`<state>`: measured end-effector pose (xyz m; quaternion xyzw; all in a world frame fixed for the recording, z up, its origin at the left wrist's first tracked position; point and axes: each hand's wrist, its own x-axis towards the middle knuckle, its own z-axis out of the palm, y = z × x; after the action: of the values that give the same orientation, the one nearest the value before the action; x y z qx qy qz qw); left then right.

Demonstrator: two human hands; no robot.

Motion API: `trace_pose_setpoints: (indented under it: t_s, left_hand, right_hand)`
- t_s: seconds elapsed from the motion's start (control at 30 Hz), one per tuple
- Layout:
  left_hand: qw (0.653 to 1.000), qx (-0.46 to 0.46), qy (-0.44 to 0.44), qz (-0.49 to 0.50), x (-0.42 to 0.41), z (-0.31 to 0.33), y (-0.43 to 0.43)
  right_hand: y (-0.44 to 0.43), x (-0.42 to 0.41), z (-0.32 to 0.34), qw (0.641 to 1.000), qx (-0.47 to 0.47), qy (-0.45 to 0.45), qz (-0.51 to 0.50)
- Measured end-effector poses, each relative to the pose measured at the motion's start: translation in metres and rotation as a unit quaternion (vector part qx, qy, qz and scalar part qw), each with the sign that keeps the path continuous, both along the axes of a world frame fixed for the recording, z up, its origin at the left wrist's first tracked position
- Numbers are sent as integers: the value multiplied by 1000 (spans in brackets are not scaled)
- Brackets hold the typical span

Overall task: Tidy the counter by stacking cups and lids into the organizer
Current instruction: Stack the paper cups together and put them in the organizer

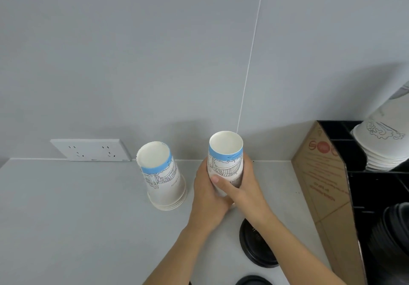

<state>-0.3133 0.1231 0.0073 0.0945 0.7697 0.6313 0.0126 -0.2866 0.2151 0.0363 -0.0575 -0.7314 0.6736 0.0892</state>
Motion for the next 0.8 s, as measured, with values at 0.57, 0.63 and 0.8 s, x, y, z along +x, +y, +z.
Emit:
trace_pose_setpoints:
  t_s: [0.57,0.63,0.8]
  left_hand:
    - [977,-4,207,46,11,162,-47]
    - [976,1,210,57,8,173,-61]
    - [976,2,199,93,-1,175,-93]
  right_hand:
    - [-48,18,156,981,1,188,46]
    - [-61,15,168,977,8,207,60]
    - [-92,2,175,972,13,213,95]
